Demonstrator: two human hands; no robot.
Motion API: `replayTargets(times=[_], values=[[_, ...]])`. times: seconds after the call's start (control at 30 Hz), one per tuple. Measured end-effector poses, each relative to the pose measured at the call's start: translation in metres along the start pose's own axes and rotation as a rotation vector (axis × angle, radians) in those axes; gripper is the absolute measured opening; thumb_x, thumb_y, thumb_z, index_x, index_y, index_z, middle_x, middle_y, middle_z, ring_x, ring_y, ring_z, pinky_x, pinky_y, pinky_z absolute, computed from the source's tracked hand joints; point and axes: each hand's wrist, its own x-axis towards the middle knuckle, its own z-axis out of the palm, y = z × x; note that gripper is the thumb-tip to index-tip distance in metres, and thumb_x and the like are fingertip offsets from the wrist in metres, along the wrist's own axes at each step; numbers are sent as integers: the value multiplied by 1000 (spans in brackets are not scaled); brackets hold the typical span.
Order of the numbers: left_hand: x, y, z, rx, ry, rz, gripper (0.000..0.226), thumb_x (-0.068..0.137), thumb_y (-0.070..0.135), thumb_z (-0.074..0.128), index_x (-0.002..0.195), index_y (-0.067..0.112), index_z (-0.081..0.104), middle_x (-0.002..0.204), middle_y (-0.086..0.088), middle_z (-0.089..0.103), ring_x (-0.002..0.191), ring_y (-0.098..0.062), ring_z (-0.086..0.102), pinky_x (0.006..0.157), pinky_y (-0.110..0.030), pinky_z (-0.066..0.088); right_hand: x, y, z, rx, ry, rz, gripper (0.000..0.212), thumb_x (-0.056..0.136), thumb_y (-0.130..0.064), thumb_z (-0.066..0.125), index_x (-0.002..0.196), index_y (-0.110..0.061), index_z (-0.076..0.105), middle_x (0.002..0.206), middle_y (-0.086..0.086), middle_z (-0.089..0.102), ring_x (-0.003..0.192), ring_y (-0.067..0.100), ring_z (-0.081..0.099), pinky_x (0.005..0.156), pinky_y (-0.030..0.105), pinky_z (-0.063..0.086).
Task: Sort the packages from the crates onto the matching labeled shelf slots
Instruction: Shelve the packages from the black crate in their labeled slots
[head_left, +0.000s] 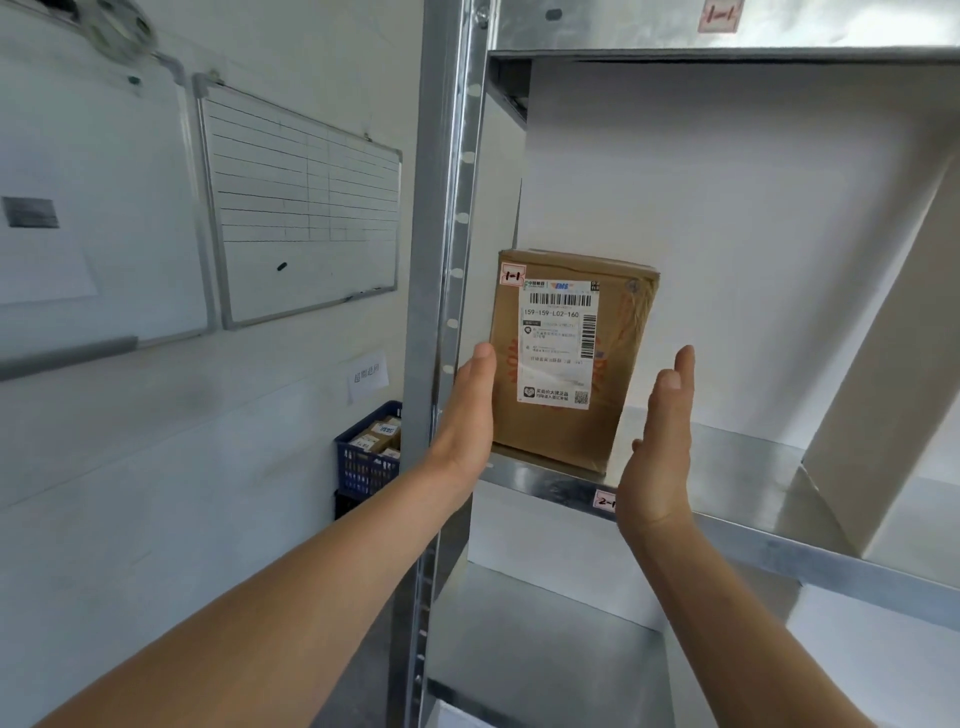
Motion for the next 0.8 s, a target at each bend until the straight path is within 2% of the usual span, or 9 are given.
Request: replayTargets(times=[0.13,0.27,0.37,0.47,0.57,0.63,0.67,0.73,0.8], values=[[-21,1,-4,-1,31,-30,64,100,62,14,157,34,25,158,8,34,148,-14,24,119,-39,17,-16,-14,-2,66,-1,-18,55,111,-47,26,164,-42,12,169,-22,16,143,-5,24,110,26,23],[-40,-1,-10,-12,108,-67,98,75,90,18,158,38,22,165,8,24,153,-18,20,124,-55,16,-36,-22,0,131,-55,-63,65,104,-56,37,163,-38,18,148,-38,30,115,-35,36,99,5,34],[-60,-5,-19,-17,153,-52,88,84,85,18,158,38,25,163,10,28,150,-14,23,124,-53,17,-57,-21,5,201,-80,-101,74,88,-63,42,157,-39,29,157,-27,38,139,-14,38,124,36,31],[-79,-10,-34,-16,195,-73,96,81,89,22,160,35,20,165,11,24,151,-13,21,125,-51,14,-79,-19,15,276,-105,-122,68,87,-56,46,148,-25,47,151,-2,56,139,11,51,121,48,38],[-99,-20,-57,26,284,-59,73,96,72,19,152,30,38,134,20,54,123,3,51,114,-28,32,-99,-19,32,331,-198,-17,54,80,-60,47,115,-25,69,112,-3,76,106,14,68,93,39,52],[-115,-27,-73,18,358,-64,45,105,55,17,124,37,53,94,28,61,78,18,61,79,-6,47,-113,-13,47,343,-318,49,52,81,-64,45,99,-23,72,92,-1,77,87,17,67,75,34,50],[-123,-31,-84,15,390,-66,42,106,52,17,120,36,53,96,26,63,77,21,61,74,-3,48,-120,-8,55,341,-377,91,54,83,-65,44,96,-21,73,88,2,76,81,19,65,70,32,49],[-136,-45,-114,5,445,-95,55,105,56,17,144,29,45,139,12,56,124,10,52,110,-20,39,-137,1,74,317,-483,201,53,88,-61,44,92,-17,74,84,5,76,74,20,63,64,30,48],[-156,-56,-143,-34,526,-194,67,102,63,17,156,27,33,160,4,35,148,-14,30,124,-46,19,-155,9,95,249,-569,299,50,88,-56,44,90,-17,75,81,6,76,70,19,62,60,28,48]])
